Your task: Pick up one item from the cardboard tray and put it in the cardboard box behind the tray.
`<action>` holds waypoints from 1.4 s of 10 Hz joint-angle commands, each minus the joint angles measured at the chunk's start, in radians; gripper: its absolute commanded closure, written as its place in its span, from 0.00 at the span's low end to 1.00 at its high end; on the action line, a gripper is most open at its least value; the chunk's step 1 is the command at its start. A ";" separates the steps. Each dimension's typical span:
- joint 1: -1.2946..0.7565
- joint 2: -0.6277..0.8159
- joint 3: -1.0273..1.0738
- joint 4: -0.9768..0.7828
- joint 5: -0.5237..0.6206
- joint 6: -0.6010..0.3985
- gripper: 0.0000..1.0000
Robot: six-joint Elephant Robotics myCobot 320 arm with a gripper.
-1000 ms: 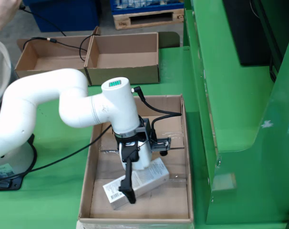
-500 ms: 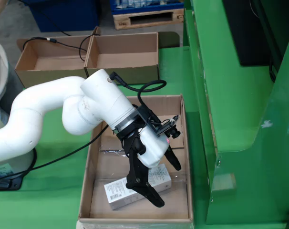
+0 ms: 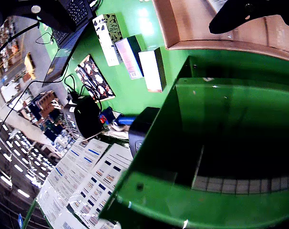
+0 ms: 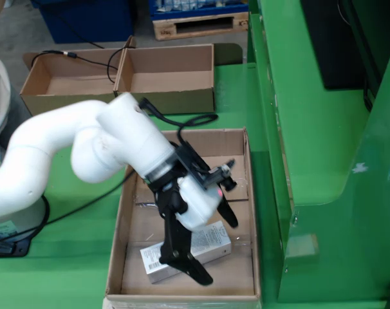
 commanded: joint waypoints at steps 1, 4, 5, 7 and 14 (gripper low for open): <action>-0.020 0.208 0.026 -0.310 0.691 0.009 0.00; -0.043 0.247 0.026 -0.429 0.840 0.015 0.00; -0.043 0.247 0.026 -0.429 0.840 0.015 0.00; -0.056 0.268 0.026 -0.483 0.905 0.016 0.00; -0.066 0.227 0.026 -0.468 0.928 0.028 0.00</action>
